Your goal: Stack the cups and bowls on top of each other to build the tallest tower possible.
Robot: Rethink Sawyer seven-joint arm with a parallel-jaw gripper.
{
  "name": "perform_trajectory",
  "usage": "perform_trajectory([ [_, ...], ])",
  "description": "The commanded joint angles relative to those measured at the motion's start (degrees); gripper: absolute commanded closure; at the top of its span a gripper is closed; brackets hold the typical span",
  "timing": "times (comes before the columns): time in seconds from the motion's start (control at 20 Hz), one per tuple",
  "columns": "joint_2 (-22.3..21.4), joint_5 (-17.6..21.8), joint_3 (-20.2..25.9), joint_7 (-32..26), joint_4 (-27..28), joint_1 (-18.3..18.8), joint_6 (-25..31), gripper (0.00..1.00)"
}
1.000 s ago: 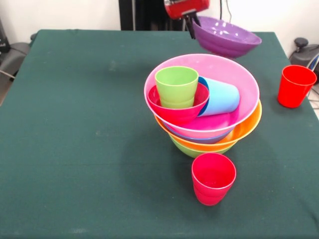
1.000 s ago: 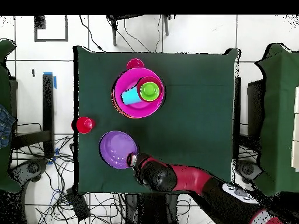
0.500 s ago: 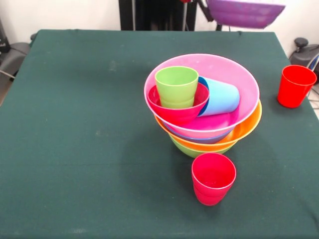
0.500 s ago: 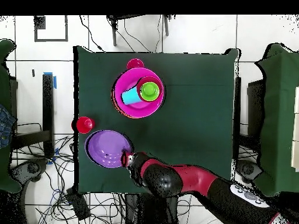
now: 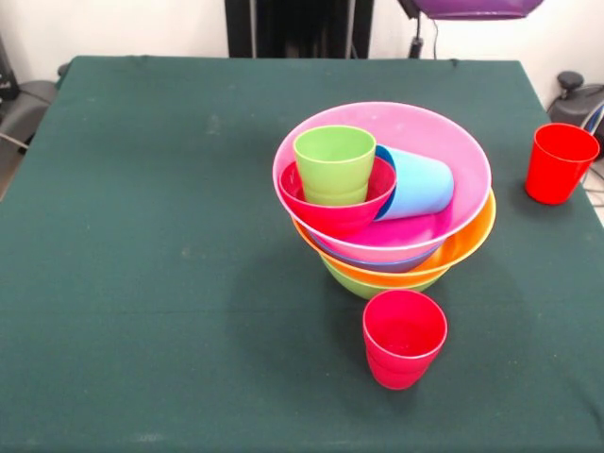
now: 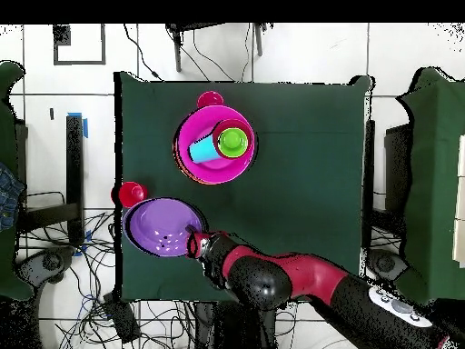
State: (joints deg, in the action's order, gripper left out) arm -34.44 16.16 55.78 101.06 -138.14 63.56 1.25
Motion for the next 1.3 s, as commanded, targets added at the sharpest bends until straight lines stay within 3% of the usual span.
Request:
perform_trajectory([
  [0.05, 2.08, 0.25, 0.25, 2.11, 3.64, 3.62, 7.6, 1.0],
  [0.4, 1.11, -0.18, -3.74, -0.32, 7.83, 7.57, 14.67, 1.0],
  [0.6, -2.41, 1.36, -9.08, -1.04, 11.38, 5.64, 19.48, 1.0],
  [0.8, -3.78, 0.5, -9.89, 0.81, 12.64, 4.57, 21.14, 1.0],
  [1.1, -3.31, -1.77, -11.24, 4.24, 14.65, 3.01, 21.61, 1.0],
  [1.3, -1.86, -1.48, -12.12, 2.8, 16.63, 2.32, 23.91, 1.0],
])
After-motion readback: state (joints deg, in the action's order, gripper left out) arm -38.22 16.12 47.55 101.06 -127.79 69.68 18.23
